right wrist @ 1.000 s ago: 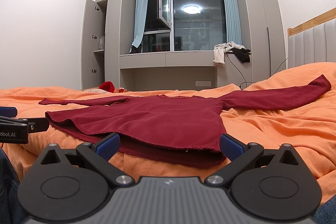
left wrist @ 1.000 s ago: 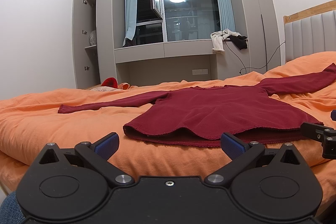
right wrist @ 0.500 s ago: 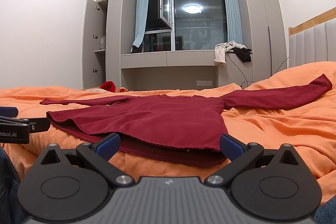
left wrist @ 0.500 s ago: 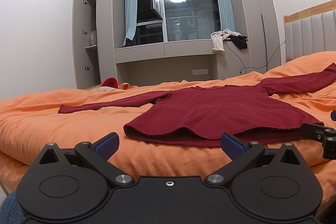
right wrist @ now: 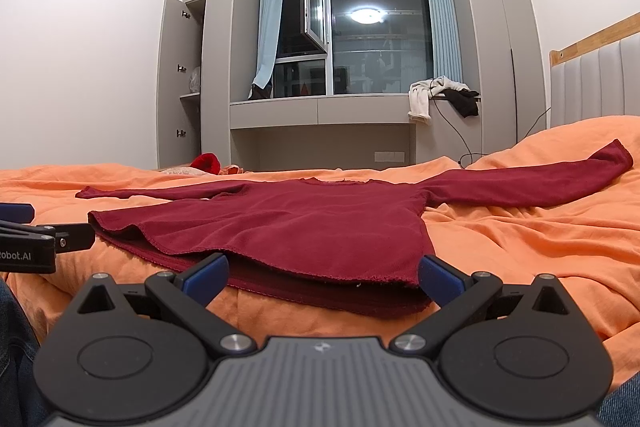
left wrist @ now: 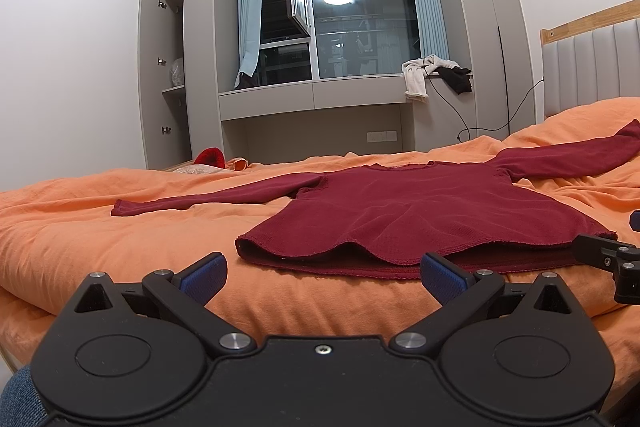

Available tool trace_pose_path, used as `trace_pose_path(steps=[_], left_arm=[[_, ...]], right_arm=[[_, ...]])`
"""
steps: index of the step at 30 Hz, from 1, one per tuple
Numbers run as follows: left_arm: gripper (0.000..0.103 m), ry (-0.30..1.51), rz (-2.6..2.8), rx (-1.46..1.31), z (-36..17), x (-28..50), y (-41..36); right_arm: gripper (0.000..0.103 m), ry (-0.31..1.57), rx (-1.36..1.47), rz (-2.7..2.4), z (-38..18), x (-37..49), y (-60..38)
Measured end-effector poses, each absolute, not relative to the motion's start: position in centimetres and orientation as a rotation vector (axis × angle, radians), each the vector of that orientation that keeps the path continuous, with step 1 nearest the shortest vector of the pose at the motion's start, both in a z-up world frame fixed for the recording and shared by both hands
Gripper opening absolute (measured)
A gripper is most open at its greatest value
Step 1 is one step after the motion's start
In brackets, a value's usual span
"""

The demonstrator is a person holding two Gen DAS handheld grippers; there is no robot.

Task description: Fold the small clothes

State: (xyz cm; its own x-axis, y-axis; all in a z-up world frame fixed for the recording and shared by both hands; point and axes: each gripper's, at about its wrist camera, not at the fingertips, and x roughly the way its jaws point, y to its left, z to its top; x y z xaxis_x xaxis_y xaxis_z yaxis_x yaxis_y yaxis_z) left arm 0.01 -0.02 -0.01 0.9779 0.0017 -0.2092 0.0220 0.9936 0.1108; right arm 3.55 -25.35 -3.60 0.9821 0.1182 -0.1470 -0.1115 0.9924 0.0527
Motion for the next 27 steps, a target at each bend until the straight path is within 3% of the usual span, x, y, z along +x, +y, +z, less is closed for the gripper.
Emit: trace_pose_path(steps=[27], left_arm=[[0.103, 0.234, -0.008, 0.117, -0.2, 0.6, -0.1]], right_arm=[[0.103, 0.219, 0.107, 0.077, -2.9, 4.5, -25.9]])
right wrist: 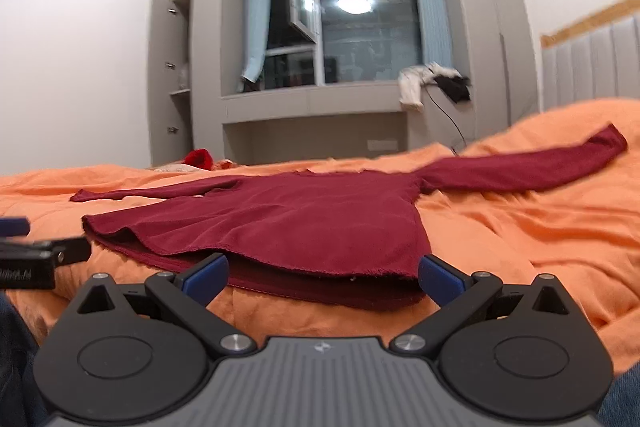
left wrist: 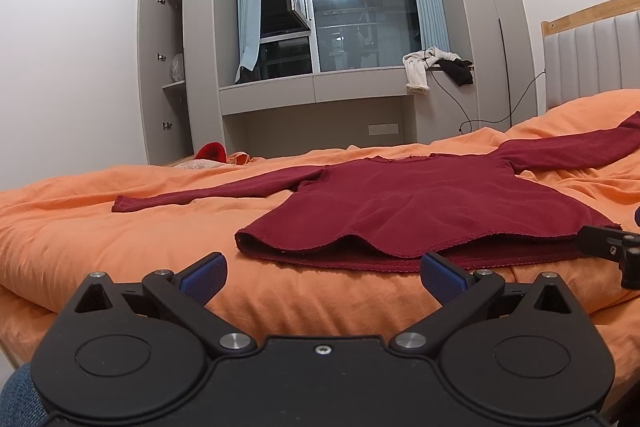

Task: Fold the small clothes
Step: 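Move the right gripper to the sleeve cuff and grasp it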

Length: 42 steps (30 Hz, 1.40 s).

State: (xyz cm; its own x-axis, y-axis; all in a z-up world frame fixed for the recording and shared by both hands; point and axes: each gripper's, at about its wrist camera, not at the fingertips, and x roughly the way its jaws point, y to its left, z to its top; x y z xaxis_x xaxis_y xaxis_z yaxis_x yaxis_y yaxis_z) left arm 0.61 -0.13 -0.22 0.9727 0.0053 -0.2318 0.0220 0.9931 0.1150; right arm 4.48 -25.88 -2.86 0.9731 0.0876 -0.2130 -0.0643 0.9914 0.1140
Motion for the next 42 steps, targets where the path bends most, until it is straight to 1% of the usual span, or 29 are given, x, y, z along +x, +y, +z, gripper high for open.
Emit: trace_pose_path(steps=[7, 10, 13, 23, 29, 36, 42], left_arm=[[0.103, 0.336, -0.058, 0.066, 0.2, 2.7, 0.6], [0.103, 0.352, -0.059, 0.041, 1.0, 3.9, 0.8], [0.103, 0.366, -0.055, 0.036, 1.9, 5.4, 0.4], [0.103, 0.382, -0.035, 0.044, 4.0, 10.6, -1.6], [0.103, 0.34, -0.073, 0.077, 4.8, 14.3, -3.7], [0.103, 0.428, -0.106, 0.112, 5.5, 21.4, -7.2], [0.103, 0.505, -0.151, 0.052, 3.6, 25.8, -8.2]], right_arm=[[0.103, 0.448, 0.192, -0.077, 0.2, 6.4, -26.9], [0.103, 0.492, 0.212, -0.084, 1.3, 7.3, -27.9], [0.103, 0.489, 0.238, -0.066, 2.6, 7.9, -29.3], [0.103, 0.455, 0.178, -0.067, 5.7, 12.2, -32.6], [0.103, 0.472, 0.19, -0.078, 6.7, 16.4, -36.0], [0.103, 0.459, 0.211, -0.12, 7.2, 21.7, -40.9], [0.103, 0.412, 0.242, -0.154, 6.0, 24.7, -44.5]])
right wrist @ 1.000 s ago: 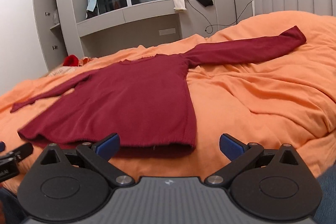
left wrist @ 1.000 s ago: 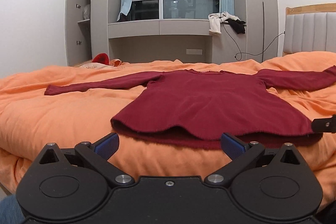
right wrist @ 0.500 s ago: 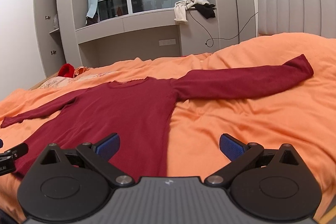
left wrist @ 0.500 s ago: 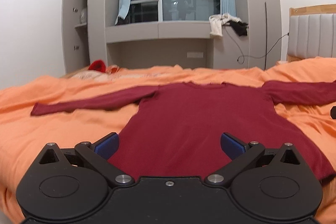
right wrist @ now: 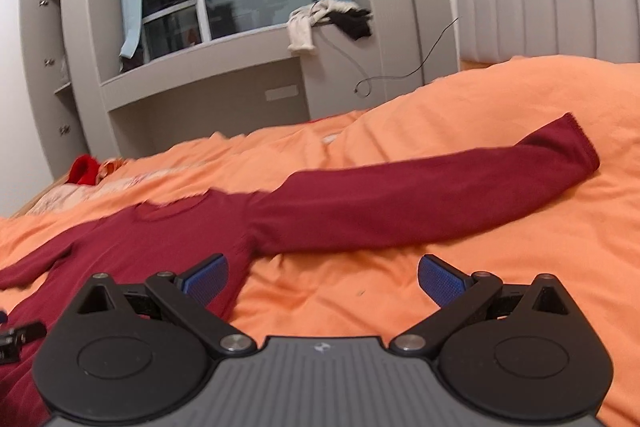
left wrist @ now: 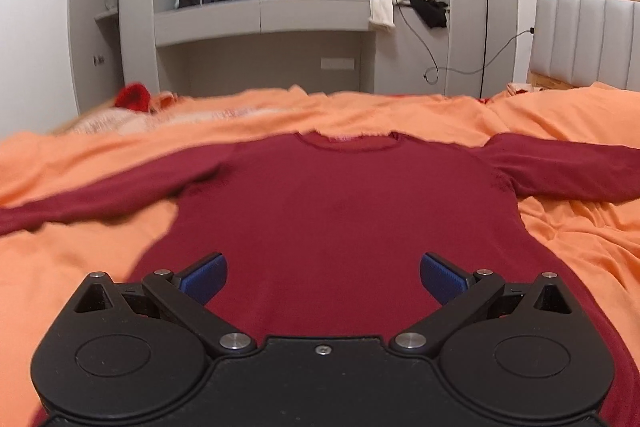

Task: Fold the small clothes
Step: 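Move the right gripper to the sleeve cuff and grasp it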

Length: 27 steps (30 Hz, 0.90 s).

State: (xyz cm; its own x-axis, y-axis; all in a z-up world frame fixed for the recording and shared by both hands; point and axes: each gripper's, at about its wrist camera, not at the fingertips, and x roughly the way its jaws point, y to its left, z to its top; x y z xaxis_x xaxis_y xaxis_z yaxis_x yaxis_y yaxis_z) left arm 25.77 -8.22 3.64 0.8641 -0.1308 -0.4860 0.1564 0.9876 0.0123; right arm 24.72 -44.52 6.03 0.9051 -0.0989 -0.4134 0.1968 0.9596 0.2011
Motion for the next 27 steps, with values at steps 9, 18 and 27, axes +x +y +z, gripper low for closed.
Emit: trace_pose_path(steps=[9, 18, 27], left_arm=[[0.103, 0.62, -0.124, -0.015, 1.1, 27.8, -7.0], [0.103, 0.655, -0.11, -0.038, -0.1, 28.0, -5.9], [0.103, 0.64, -0.1, 0.01, -0.7, 27.9, -6.7]], right_arm=[[0.103, 0.412, 0.33, -0.248, 4.3, 27.3, -47.2], [0.103, 0.456, 0.447, -0.216, 0.4, 28.9, -50.3], [0.103, 0.35, 0.239, -0.305, 0.0, 28.9, -50.7]])
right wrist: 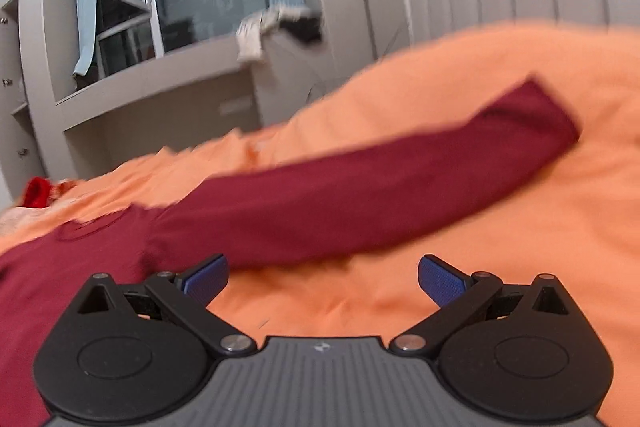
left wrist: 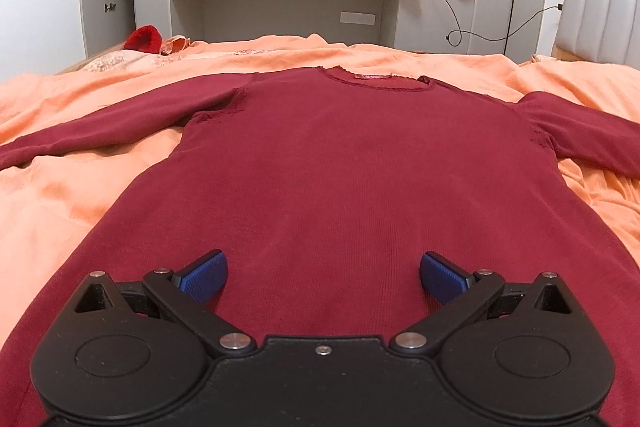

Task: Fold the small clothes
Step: 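Move the right gripper to the sleeve cuff and grasp it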

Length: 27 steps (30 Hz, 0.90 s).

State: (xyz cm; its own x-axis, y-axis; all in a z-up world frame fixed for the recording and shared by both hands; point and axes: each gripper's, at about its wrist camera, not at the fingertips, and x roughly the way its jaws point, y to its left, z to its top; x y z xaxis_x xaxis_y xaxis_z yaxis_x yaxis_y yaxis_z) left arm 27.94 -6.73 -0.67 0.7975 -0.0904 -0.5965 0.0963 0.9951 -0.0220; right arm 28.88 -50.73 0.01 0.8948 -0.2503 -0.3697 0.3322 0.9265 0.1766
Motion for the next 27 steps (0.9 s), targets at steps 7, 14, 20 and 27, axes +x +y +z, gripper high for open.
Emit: trace_pose_path(steps=[7, 14, 20, 27], left_arm=[[0.103, 0.633, -0.106, 0.002, -0.7, 27.8, -6.7], [0.103, 0.614, -0.099, 0.017, -1.0, 27.4, -6.9], [0.103, 0.63, -0.08, 0.045, -1.0, 27.8, -7.5], [0.102, 0.6, -0.082, -0.016, 0.7, 28.5, -6.9]], right_arm=[[0.103, 0.235, 0.291, -0.494, -0.4, 28.8, -54.2], [0.092, 0.171, 0.473, -0.585, -0.6, 28.3, -59.4], [0.077, 0.125, 0.498, -0.667, -0.1, 28.3, -63.2], [0.037, 0.105, 0.533, -0.672, -0.9, 29.5, -67.1]])
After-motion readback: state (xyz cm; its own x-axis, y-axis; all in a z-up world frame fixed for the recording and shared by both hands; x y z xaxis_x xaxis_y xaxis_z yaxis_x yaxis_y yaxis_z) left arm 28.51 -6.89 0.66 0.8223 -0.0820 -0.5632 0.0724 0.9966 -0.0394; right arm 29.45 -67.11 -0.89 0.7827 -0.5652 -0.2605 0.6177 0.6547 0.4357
